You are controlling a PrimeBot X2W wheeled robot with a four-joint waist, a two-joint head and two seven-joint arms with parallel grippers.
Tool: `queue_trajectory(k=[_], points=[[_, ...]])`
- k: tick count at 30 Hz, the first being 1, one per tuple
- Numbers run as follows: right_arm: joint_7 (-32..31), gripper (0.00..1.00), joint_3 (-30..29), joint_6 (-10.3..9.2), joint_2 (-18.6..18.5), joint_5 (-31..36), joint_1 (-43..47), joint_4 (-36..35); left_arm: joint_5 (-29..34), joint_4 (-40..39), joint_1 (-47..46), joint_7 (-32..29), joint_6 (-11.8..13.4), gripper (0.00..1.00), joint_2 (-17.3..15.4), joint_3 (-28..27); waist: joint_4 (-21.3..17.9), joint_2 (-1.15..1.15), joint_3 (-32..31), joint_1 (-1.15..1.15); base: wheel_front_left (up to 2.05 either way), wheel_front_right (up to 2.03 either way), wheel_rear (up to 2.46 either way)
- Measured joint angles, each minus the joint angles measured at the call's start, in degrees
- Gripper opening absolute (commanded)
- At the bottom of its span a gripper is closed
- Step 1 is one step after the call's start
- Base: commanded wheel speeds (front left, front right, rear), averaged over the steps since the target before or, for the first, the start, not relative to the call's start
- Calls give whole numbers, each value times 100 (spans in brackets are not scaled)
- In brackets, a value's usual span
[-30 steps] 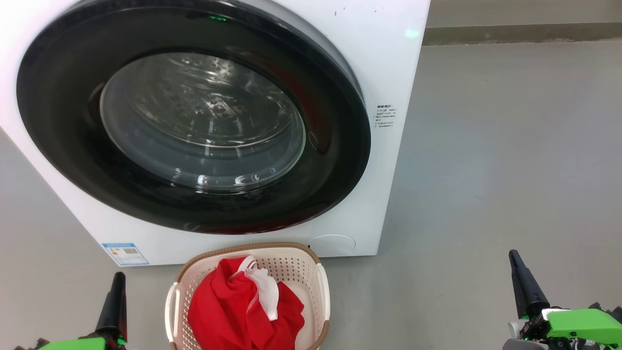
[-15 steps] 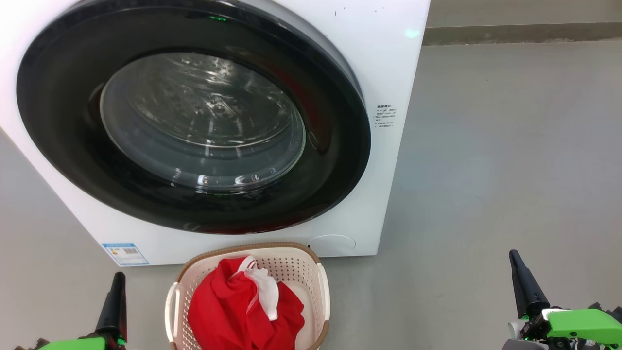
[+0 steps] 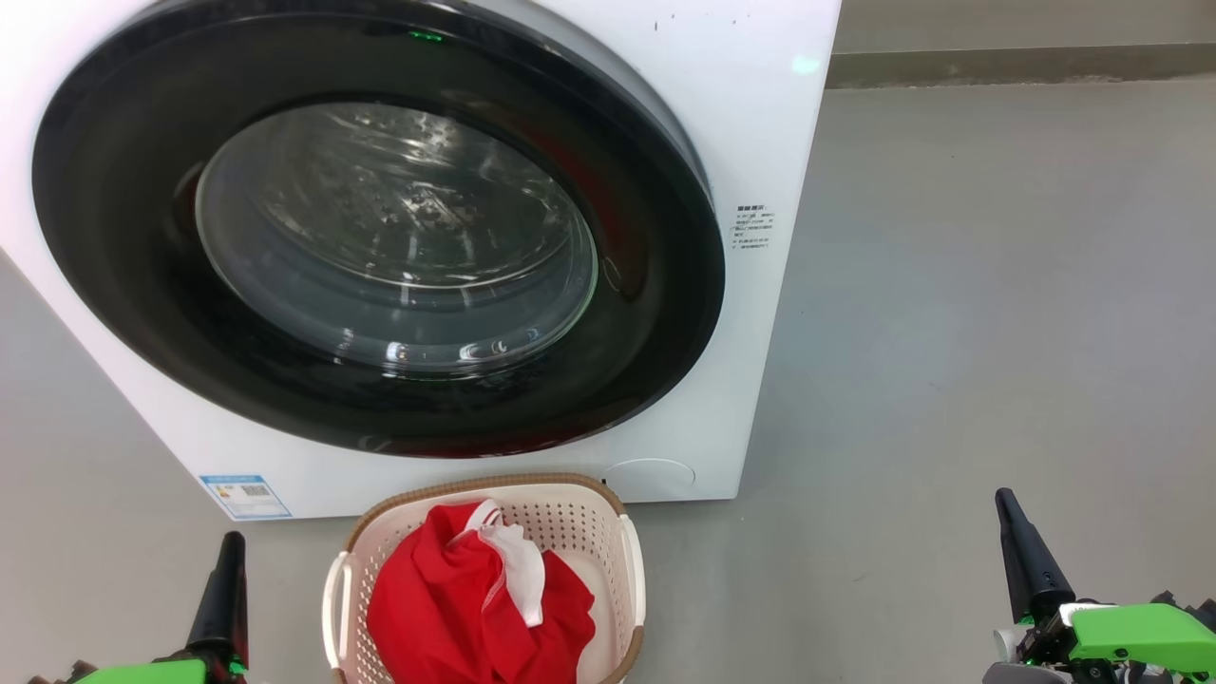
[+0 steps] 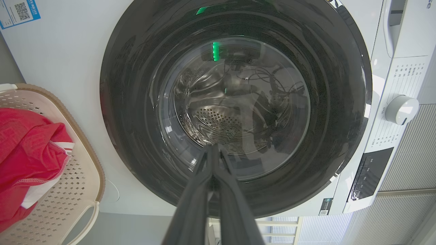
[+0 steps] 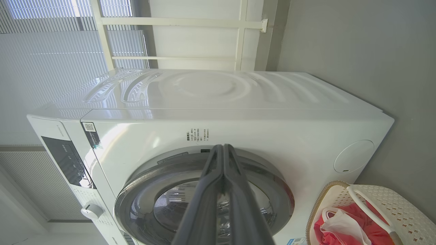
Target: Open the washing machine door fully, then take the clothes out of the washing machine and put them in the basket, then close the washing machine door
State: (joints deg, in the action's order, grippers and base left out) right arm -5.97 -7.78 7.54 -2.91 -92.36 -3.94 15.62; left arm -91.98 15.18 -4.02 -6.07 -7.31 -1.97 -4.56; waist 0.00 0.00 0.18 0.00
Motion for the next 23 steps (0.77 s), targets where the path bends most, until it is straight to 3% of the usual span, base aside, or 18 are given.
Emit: queue_trajectory(k=[23], points=[[-2, 0, -3, 0, 10, 1, 0, 0, 0, 0, 0, 0, 0, 0, 0, -1, 0, 0, 0, 0, 0, 0, 0]])
